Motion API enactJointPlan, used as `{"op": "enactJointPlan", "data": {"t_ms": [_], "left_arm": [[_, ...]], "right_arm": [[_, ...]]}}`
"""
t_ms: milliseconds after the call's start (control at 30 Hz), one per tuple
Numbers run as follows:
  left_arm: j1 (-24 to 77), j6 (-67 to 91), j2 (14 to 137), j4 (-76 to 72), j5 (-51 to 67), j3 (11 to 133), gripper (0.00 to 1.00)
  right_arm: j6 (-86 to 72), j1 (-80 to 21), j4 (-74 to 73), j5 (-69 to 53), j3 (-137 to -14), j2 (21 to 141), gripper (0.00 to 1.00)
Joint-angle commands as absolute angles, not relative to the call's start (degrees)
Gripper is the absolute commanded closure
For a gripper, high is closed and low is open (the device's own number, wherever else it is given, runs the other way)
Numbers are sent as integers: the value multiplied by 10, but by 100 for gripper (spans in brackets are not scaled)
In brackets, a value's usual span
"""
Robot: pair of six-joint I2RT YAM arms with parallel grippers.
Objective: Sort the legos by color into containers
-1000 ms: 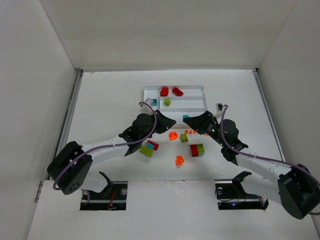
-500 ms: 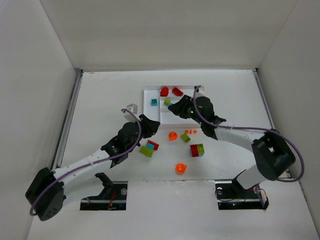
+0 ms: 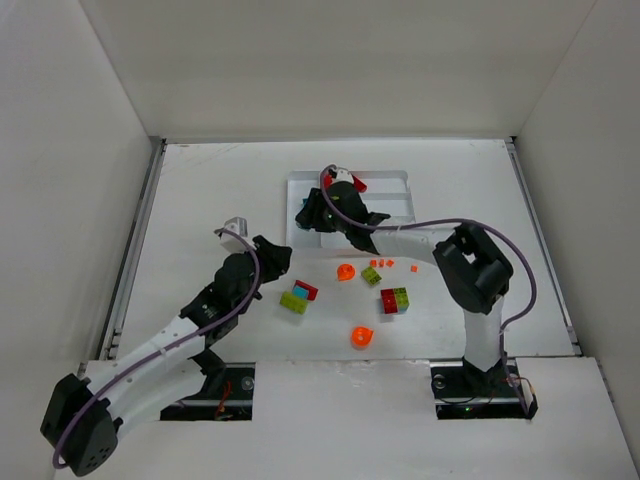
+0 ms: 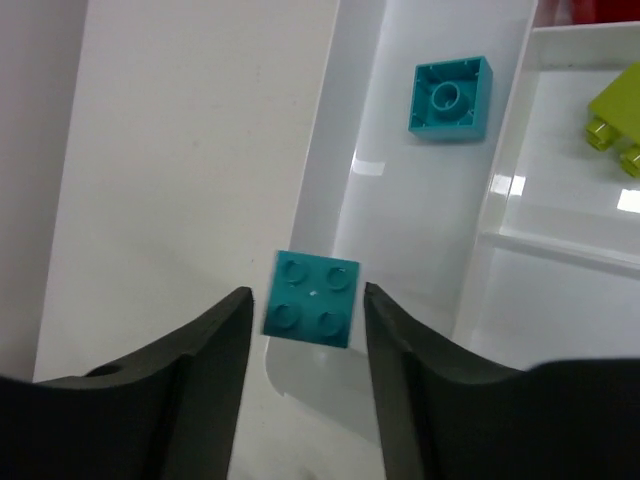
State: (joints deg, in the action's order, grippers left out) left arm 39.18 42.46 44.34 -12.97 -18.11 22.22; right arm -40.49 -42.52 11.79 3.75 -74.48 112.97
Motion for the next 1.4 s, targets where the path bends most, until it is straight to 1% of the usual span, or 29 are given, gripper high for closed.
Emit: {"op": "enactJointPlan", "data": {"t_ms": [0,100,233,300,333,367,400,433,467,567,600,700,733,833,933,1033,1133,1167,1300,1367], "left_arm": [[406,409,445,-127,-189,226,64],[427,395,467,-131,-193,236,62],[467,374,518,-140,-199,265,58],[495,356,557,-146,-199,289,54],[510,346,581,-146,-197,304,53],[527,338,608,-146,-196,320,51],[543,330,635,-145,-196,336,50],[558,323,662,-144,-196,353,49],[572,317,689,-142,-195,371,48],[601,309,767,-137,-198,423,46],[605,308,788,-131,-198,439,45],[613,305,845,-110,-200,485,44],[615,302,864,-107,-200,498,44],[624,301,903,-99,-207,527,44],[631,309,909,-95,-243,530,45],[626,316,896,-94,-263,516,47],[618,321,889,-74,-266,512,48],[617,323,888,-67,-269,511,49],[605,335,865,-60,-289,492,49],[595,337,850,-61,-289,483,49]], "right_arm": [[-389,-424,104,80,-781,1122,42],[-393,-422,112,83,-759,1097,40],[-393,-408,134,86,-707,1046,41],[-388,-400,146,87,-669,1010,49],[-383,-394,155,88,-644,988,55],[-379,-385,168,91,-609,958,64],[-378,-377,176,92,-579,931,70],[-377,-368,183,93,-549,903,73],[-374,-358,188,93,-518,876,74],[-369,-327,192,93,-435,797,73],[-371,-320,191,93,-413,771,70],[-367,-303,183,98,-355,698,53],[-367,-297,178,100,-340,677,50],[-377,-283,157,111,-300,620,48],[-380,-291,121,114,-272,566,57],[-388,-343,82,125,-251,528,67],[-400,-404,20,153,-239,495,68],[-406,-425,-5,164,-236,481,67],[-452,-526,-94,202,-228,432,54],[-481,-571,-129,213,-229,422,48]]}}
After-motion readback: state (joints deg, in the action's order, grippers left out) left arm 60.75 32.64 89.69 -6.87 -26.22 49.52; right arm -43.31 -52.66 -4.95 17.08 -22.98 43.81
